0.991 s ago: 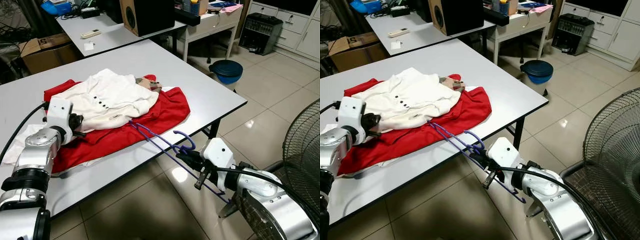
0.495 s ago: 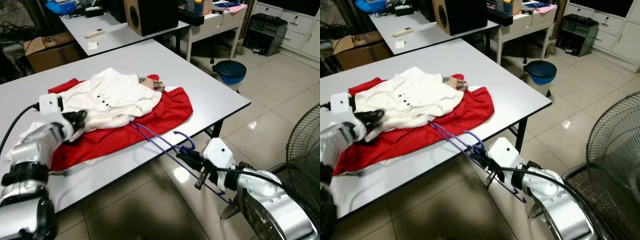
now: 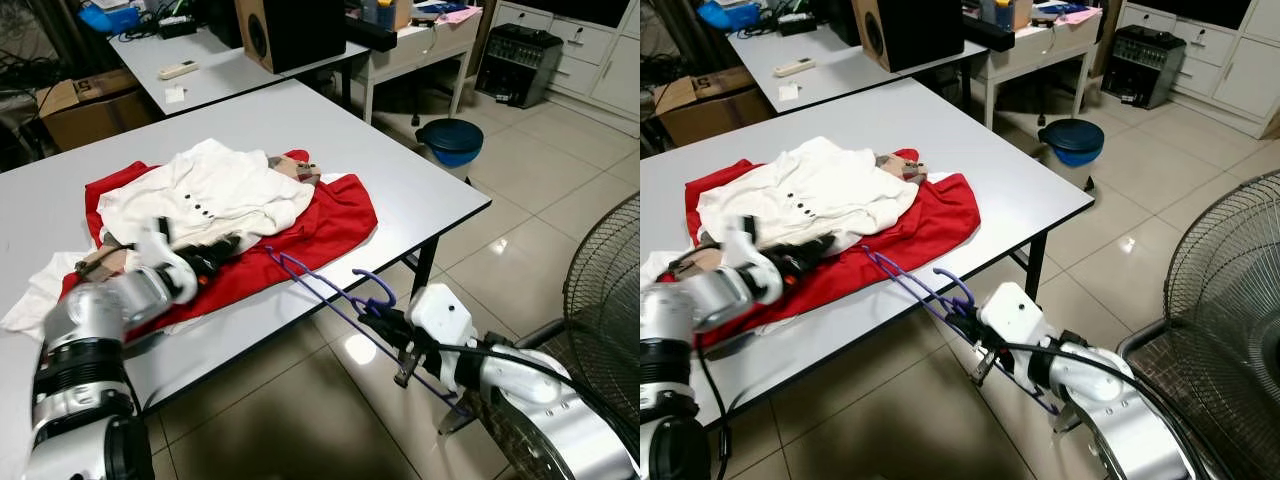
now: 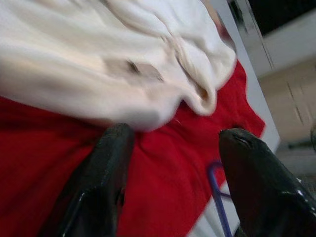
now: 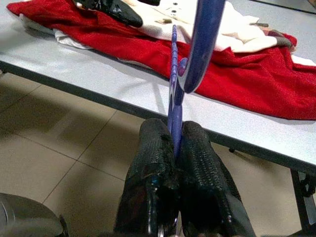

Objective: Hang hanger

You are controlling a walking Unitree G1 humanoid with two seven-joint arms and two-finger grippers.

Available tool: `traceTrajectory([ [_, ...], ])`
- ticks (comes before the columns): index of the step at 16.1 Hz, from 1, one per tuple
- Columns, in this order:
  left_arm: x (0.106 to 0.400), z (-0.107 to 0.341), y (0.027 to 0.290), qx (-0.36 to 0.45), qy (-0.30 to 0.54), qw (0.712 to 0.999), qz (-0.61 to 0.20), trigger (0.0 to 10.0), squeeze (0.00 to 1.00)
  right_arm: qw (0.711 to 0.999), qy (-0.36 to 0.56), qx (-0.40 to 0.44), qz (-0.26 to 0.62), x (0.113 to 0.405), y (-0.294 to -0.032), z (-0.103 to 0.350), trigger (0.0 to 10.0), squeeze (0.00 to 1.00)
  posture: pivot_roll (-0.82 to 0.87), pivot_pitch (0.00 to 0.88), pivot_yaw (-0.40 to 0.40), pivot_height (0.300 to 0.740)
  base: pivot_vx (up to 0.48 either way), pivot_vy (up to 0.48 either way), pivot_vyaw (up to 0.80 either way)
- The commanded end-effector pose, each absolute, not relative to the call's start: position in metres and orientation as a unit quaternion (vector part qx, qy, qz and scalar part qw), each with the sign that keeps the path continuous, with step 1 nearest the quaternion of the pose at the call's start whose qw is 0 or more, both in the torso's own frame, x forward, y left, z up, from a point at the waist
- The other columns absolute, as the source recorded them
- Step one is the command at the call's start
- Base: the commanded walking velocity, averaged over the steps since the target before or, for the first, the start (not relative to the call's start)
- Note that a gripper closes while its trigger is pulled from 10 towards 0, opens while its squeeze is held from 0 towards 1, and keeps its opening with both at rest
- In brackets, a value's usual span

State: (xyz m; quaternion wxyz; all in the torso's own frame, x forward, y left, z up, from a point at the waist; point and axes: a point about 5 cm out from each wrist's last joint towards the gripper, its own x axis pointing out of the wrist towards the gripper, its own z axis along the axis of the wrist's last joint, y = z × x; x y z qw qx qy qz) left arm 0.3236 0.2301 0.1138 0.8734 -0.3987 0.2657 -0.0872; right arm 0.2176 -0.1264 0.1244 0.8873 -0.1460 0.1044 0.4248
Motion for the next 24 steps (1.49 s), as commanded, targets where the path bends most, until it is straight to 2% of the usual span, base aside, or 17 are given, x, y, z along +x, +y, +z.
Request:
traceTrajectory([
  [1, 0.323, 0.114, 0.232, -0.411, 0.265, 0.869, -0.073, 10.0, 0.00, 0.889, 0.093, -0.148, 0.422, 0.218, -0.127, 0.131, 10.0, 0.00, -0.12, 0.000, 0.136, 0.740, 0.000, 0.000, 0.00],
  [6, 0.318, 0.095, 0.222, -0.419, 0.283, 0.862, 0.005, 10.0, 0.00, 0.889, 0.093, -0.150, 0.423, 0.219, -0.127, 0.132, 10.0, 0.00, -0.12, 0.000, 0.129, 0.740, 0.000, 0.000, 0.00],
  [9, 0.324, 0.093, 0.205, -0.447, 0.267, 0.854, 0.004, 10.0, 0.00, 0.889, 0.091, -0.149, 0.424, 0.220, -0.125, 0.133, 10.0, 0.00, -0.12, 0.000, 0.127, 0.740, 0.000, 0.000, 0.00],
  [12, 0.334, 0.094, 0.192, -0.444, 0.250, 0.861, -0.005, 10.0, 0.00, 0.889, 0.090, -0.152, 0.423, 0.221, -0.126, 0.133, 10.0, 0.00, -0.13, 0.000, 0.129, 0.740, 0.000, 0.000, 0.00],
  [16, 0.344, 0.096, 0.191, -0.444, 0.204, 0.872, -0.001, 10.0, 0.00, 0.890, 0.089, -0.152, 0.421, 0.222, -0.127, 0.134, 10.0, 0.00, -0.13, 0.000, 0.133, 0.740, 0.000, 0.000, 0.00],
  [19, 0.349, 0.095, 0.192, -0.459, 0.180, 0.870, 0.005, 10.0, 0.00, 0.889, 0.090, -0.152, 0.422, 0.221, -0.126, 0.134, 10.0, 0.00, -0.13, 0.000, 0.133, 0.740, 0.000, 0.000, 0.00],
  [22, 0.356, 0.107, 0.193, -0.489, 0.114, 0.865, 0.002, 10.0, 0.00, 0.889, 0.091, -0.152, 0.422, 0.219, -0.127, 0.134, 10.0, 0.00, -0.14, 0.000, 0.135, 0.740, 0.000, 0.000, 0.00],
  [24, 0.356, 0.105, 0.193, -0.489, 0.115, 0.865, 0.012, 10.0, 0.00, 0.889, 0.092, -0.152, 0.422, 0.219, -0.127, 0.134, 10.0, 0.00, -0.14, 0.000, 0.136, 0.740, 0.000, 0.000, 0.00],
])
